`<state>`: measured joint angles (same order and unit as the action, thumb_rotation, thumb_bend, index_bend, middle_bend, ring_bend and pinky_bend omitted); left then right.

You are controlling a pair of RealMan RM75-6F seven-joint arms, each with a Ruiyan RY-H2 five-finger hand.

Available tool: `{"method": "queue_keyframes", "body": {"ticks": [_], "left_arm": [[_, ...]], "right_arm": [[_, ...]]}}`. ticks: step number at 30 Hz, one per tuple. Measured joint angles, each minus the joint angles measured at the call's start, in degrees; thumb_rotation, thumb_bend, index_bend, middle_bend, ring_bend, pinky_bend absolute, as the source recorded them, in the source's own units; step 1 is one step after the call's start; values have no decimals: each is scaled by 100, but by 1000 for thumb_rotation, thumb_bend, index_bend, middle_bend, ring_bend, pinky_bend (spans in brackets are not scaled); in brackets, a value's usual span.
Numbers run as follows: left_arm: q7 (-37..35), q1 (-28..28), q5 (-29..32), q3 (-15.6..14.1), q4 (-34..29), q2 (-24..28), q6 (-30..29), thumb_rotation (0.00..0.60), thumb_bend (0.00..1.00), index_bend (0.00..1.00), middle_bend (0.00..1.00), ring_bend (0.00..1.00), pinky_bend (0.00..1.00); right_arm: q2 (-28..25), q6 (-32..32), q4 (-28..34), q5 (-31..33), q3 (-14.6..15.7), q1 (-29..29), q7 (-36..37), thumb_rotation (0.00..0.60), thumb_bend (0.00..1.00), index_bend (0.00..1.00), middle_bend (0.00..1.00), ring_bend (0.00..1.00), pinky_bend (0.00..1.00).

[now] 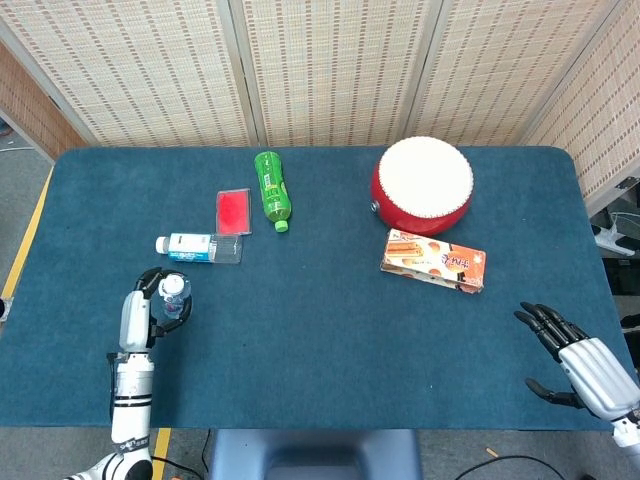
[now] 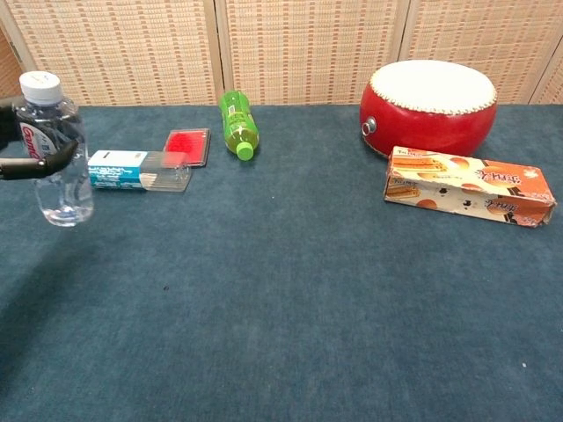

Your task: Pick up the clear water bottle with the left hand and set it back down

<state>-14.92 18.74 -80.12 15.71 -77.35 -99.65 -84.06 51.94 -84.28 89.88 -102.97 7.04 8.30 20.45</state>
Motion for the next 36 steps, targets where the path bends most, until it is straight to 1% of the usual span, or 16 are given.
{"method": "queue_keyframes", "body": {"ticks": [3,4,7,9,11,12,15,18,21,22,23,26,28,31,33,36], "left_arm": [[1032,2,-284,5,43,182,-347,600,560,678,712,568,320],[1448,0,-401,4,42,250,-491,600,560,683,717,573,332],[2206,-16,-529,-16,-81,371,-665,600,560,692,721,578,340],[2392,-31,-538,-38,-236,449,-665,600,560,700,727,584,347],[2347,-49,-534,-62,-456,541,-636,600,585,718,741,597,370],[2242,-57,-528,-70,-554,579,-619,600,602,724,746,602,384],[1520,-86,-487,-91,-890,699,-540,600,615,738,749,606,395],[233,-116,-422,-109,-1242,839,-411,600,633,750,749,606,394],[-1363,-135,-381,-120,-1486,950,-311,600,666,750,749,606,389],[-1965,-138,-380,-117,-1505,958,-313,600,678,751,750,607,388],[-2369,-138,-384,-114,-1493,952,-328,600,682,751,750,608,389],[-3346,-125,-447,-98,-1322,881,-446,600,684,750,750,609,393],[-3688,-105,-526,-93,-1109,810,-556,600,684,751,750,609,394],[-3691,-66,-666,-100,-726,700,-720,600,684,751,753,609,395],[-3418,-39,-757,-113,-478,631,-818,600,683,751,755,609,395],[-2503,4,-894,-143,-88,511,-971,600,683,751,758,609,395]], "right_arm": [[1,-12,5,-1,0,-4,-10,600,168,0,0,0,213],[4,-14,5,-1,-1,-6,-16,600,168,0,0,0,213],[9,-3,9,1,3,-7,-31,600,168,0,0,0,213],[5,12,14,-2,11,-4,-39,600,168,0,0,0,213],[-1,18,18,0,13,-2,-41,600,168,0,0,0,213],[-2,15,18,3,12,-2,-38,600,168,0,0,0,213],[-4,7,17,11,9,-4,-24,600,168,0,0,0,213],[-5,8,16,13,8,-3,-17,600,168,0,0,0,213],[-7,5,12,-1,16,-4,-18,600,168,0,0,0,213],[-8,3,11,-2,17,-5,-18,600,168,0,0,0,213],[-9,-1,10,0,17,-8,-19,600,168,0,0,0,213],[-8,-9,11,2,15,-10,-16,600,168,0,0,0,213],[-6,-6,10,6,14,-10,-25,600,168,0,0,0,213],[-5,14,16,8,16,-5,-37,600,168,0,0,0,213],[-5,21,21,9,18,-4,-50,600,168,0,0,0,213],[-9,21,26,11,20,-6,-46,600,168,0,0,0,213]]}}
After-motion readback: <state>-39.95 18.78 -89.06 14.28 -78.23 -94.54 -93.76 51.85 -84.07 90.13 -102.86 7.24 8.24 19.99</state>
